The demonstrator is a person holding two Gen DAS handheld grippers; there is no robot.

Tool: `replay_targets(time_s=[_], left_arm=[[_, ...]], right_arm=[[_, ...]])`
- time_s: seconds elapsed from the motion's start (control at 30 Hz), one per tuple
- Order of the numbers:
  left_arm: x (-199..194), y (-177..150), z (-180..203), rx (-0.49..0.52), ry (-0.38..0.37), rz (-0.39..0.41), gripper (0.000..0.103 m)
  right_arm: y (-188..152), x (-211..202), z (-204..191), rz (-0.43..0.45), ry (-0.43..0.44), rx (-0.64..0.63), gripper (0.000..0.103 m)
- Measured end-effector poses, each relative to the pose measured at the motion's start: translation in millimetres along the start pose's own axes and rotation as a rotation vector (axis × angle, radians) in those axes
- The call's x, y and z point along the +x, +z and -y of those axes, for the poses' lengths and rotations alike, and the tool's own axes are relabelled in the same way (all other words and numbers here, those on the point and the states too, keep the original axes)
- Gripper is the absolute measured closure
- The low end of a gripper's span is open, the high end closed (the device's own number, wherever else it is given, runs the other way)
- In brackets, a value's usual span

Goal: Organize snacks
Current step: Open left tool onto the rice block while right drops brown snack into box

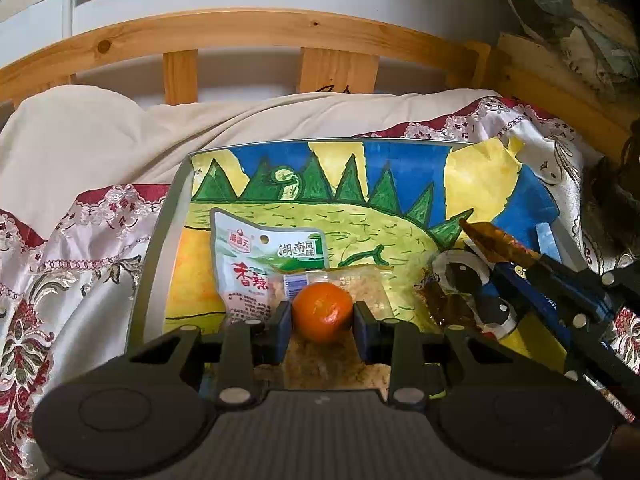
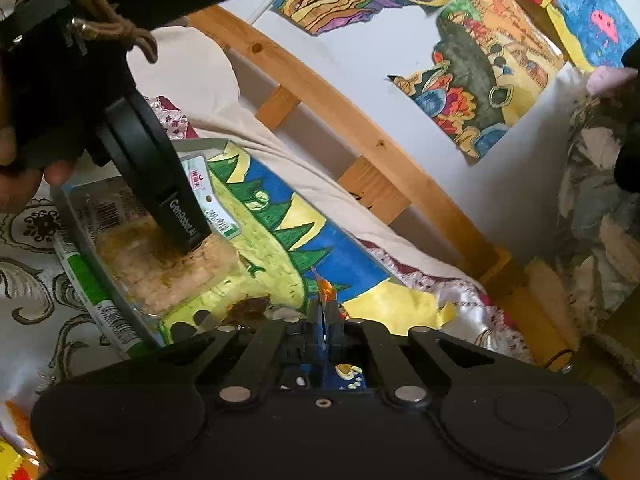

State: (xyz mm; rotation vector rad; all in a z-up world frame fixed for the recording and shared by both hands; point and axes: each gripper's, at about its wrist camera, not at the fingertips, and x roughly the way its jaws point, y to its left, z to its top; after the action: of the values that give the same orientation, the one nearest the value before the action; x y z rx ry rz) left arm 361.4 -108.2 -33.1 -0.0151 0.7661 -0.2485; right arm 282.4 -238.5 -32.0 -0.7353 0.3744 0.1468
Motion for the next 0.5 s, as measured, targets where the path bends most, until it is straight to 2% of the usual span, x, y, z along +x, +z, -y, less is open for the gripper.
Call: replay_targets(time_s=[0.4,0.5], left_arm=[[-2.4,-2.4,-7.7,-0.005,0.022,0.002,0.067],[-3.1,-2.2,-7.1,-0.004,0.025,-0.004,0.067]], right_arm=[[-5.9,3.1,-4.5,-0.033,0.028,0.029,0.098],[-7.6,5.4,-3.5,-0.051,0.039,0.048,0.093]])
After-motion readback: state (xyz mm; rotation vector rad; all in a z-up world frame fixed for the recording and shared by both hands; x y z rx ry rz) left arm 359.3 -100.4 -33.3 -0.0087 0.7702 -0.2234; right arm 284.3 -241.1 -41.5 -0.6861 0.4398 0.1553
